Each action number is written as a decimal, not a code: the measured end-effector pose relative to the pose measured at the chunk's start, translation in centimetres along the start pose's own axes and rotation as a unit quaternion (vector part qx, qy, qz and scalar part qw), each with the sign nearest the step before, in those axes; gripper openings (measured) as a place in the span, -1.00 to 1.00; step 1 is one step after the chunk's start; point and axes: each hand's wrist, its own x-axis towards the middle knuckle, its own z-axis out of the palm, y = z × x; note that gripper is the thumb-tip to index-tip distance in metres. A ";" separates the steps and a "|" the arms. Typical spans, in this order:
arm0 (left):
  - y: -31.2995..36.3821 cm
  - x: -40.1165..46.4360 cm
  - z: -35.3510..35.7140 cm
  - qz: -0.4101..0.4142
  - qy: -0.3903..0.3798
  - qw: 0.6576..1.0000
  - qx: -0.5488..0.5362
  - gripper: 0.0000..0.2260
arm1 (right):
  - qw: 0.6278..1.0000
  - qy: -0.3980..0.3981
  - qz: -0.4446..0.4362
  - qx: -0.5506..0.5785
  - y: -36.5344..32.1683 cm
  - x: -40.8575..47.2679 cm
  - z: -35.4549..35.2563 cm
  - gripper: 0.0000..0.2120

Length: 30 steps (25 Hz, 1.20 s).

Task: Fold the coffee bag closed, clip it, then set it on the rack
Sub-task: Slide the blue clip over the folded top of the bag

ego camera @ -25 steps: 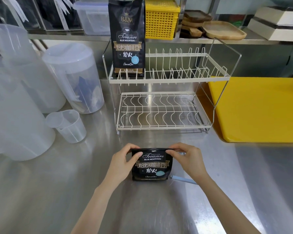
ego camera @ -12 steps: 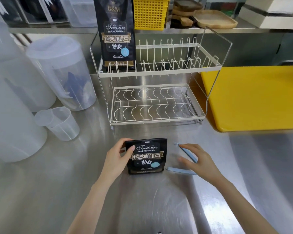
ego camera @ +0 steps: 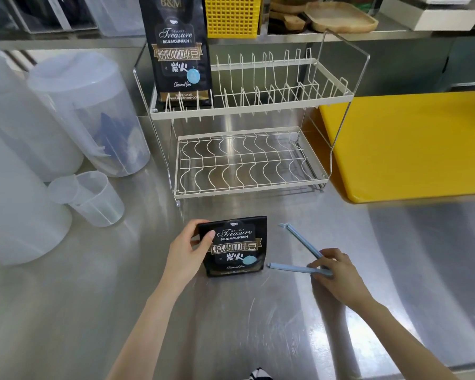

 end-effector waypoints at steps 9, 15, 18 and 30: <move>-0.4 0.1 0.0 -0.007 -0.009 1.000 -0.002 -0.74 | 0.977 0.087 0.003 0.193 -2.6 0.5 -1.3 -0.87; -1.2 0.3 -0.2 -0.035 -0.028 0.999 -0.015 -0.80 | 0.961 0.080 -0.060 0.260 -5.9 1.0 -4.1 -0.89; -1.2 0.3 -0.3 -0.037 -0.028 0.999 -0.014 -0.79 | 0.962 0.052 -0.107 0.246 -7.4 1.3 -4.8 -0.82; -1.3 -0.1 -0.3 -0.043 -0.030 0.996 -0.070 -0.69 | 0.970 -0.047 -0.135 0.199 -11.8 4.4 -3.9 -0.70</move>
